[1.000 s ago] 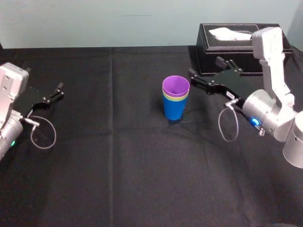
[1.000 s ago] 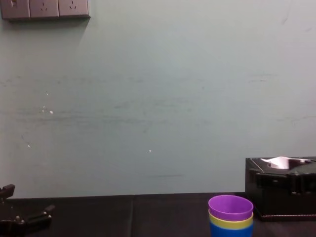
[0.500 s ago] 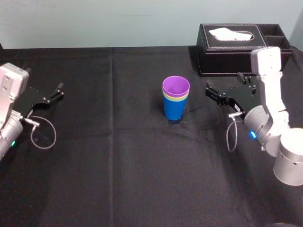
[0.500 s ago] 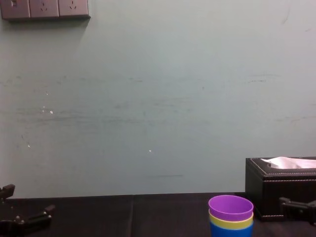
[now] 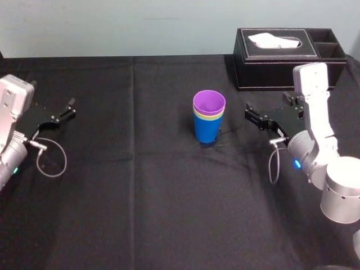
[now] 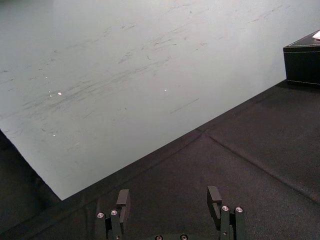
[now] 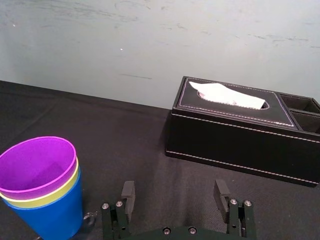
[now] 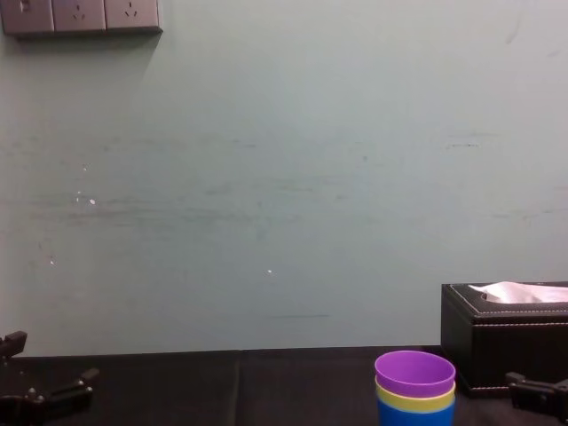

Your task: Stack the three plastic cups sequentially using one hand.

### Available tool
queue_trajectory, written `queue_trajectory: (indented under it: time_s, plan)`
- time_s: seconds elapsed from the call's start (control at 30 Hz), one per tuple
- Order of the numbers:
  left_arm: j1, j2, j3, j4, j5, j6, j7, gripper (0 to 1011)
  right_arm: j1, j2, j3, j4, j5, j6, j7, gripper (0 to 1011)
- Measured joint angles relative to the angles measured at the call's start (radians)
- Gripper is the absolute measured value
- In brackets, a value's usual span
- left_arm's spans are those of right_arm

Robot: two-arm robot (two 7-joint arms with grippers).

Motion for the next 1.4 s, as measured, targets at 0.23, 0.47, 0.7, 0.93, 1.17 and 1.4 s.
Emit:
queue_trajectory:
  time_s: [0.23,0.47,0.7,0.93,1.17,1.4]
  plan:
    - [0.0,0.0,0.0,0.0,0.0,0.0,0.0,1010,0.0,0.0,0.0,-0.002,0.0,0.0,0.0,1004]
    - [0.0,0.0,0.0,0.0,0.0,0.0,0.0,1010,-0.001,0.0,-0.001,-0.003,0.0,0.0,-0.003,1004]
    - [0.0,0.0,0.0,0.0,0.0,0.0,0.0,1010,-0.001,0.0,-0.002,-0.004,0.001,0.001,-0.004,1004]
    - [0.0,0.0,0.0,0.0,0.0,0.0,0.0,1010,-0.001,0.0,-0.002,-0.005,0.001,0.001,-0.004,1004]
    - [0.0,0.0,0.0,0.0,0.0,0.0,0.0,1010,-0.001,0.0,-0.002,-0.005,0.001,0.001,-0.005,1004]
    - [0.0,0.0,0.0,0.0,0.0,0.0,0.0,1010,-0.001,0.0,-0.002,-0.005,0.001,0.001,-0.005,1004]
